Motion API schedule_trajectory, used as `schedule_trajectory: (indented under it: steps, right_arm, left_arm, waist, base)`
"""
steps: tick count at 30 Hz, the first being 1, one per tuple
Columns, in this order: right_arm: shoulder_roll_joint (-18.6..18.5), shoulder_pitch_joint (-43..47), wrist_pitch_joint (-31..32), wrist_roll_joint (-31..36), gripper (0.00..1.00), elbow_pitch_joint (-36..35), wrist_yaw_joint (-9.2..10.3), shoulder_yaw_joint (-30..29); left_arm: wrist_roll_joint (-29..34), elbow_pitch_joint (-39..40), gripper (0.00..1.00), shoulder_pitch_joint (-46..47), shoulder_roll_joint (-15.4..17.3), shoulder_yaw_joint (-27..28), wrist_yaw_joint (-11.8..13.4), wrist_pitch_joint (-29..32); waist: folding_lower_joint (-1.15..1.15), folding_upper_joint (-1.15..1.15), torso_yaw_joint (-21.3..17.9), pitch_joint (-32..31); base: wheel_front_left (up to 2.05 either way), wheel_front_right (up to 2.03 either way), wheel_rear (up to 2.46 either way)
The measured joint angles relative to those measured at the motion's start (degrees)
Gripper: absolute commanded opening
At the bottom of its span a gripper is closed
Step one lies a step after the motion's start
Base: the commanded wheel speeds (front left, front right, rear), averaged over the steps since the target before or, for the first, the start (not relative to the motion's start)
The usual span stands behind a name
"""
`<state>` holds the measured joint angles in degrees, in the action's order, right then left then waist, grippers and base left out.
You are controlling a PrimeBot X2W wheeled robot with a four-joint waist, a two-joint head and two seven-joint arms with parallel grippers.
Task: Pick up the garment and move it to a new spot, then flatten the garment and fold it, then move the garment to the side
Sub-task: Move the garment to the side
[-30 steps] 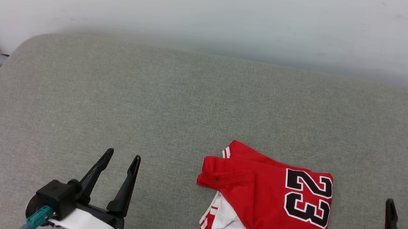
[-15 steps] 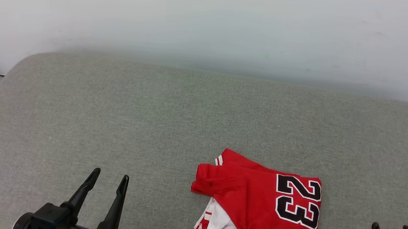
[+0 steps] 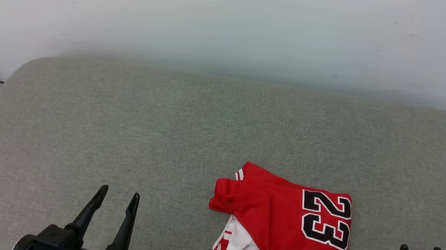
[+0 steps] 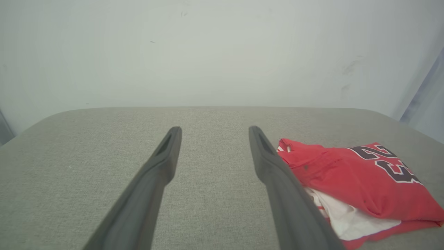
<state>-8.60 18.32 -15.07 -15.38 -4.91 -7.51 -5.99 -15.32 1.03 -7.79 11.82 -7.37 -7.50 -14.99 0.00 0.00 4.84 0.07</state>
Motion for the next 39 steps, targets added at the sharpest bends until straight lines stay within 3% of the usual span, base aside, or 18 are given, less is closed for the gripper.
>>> schedule_trajectory:
  steps: [7, 10, 18, 21, 25, 26, 37, 39]
  right_arm:
    - [-1.6, -3.2, 0.0, -3.2, 1.0, 4.6, 0.0, 1.7]
    - [-4.1, -6.3, 0.0, -4.1, 1.0, 7.2, -0.03, 4.7]
    - [-7.2, -14.8, 1.6, -12.8, 1.0, 22.3, 0.01, 12.3]
    - [-9.4, -20.2, 5.4, -16.7, 1.0, 26.5, 0.0, 18.1]
    - [-10.9, -22.8, 8.4, -19.2, 1.0, 28.7, 0.01, 19.6]
    - [-11.3, -23.8, 11.6, -21.3, 1.0, 29.7, 0.0, 20.8]
    - [-9.6, -25.4, 27.6, -32.0, 1.0, 34.7, 0.01, 20.3]
    - [-9.6, -26.3, 30.6, -31.6, 1.0, 35.8, -0.01, 21.5]
  left_arm:
    - [-0.1, -0.8, 1.0, 0.7, 0.1, -0.8, 0.0, 0.0]
    - [-0.3, -1.3, 1.0, 1.0, -0.2, -1.3, 0.0, 0.0]
    - [-1.1, -3.0, 1.0, 2.3, -0.7, -3.3, 0.0, 0.0]
    - [-1.6, -4.1, 1.0, 3.0, -0.6, -4.4, 0.0, 0.0]
    - [-2.0, -4.9, 1.0, 3.5, -0.7, -5.3, 0.0, 0.0]
    - [-2.2, -5.7, 1.0, 3.5, -0.8, -5.8, 0.0, 0.0]
    - [-3.1, -7.2, 1.0, 3.8, -0.8, -7.1, 0.0, 0.0]
    - [-3.2, -7.4, 1.0, 4.1, -0.8, -7.4, 0.0, 0.0]
  waist:
    - [0.0, 0.0, 0.9, 0.9]
    - [0.0, 0.0, 0.9, 1.3]
    - [0.01, 0.0, 1.9, 1.7]
    - [0.01, 0.0, 2.8, 2.1]
    - [0.01, 0.0, 3.6, 2.3]
    - [0.01, 0.0, 4.2, 2.2]
    - [0.01, 0.0, 5.3, 2.1]
    - [0.01, 0.0, 5.5, 2.1]
  base:
    - [0.0, 0.0, 0.0]
    - [0.0, 0.0, 0.0]
    - [0.0, 0.0, 0.0]
    - [0.0, 0.0, 0.0]
    - [0.0, 0.0, 0.0]
    - [0.0, 0.0, 0.0]
    - [0.0, 0.0, 0.0]
    - [0.0, 0.0, 0.0]
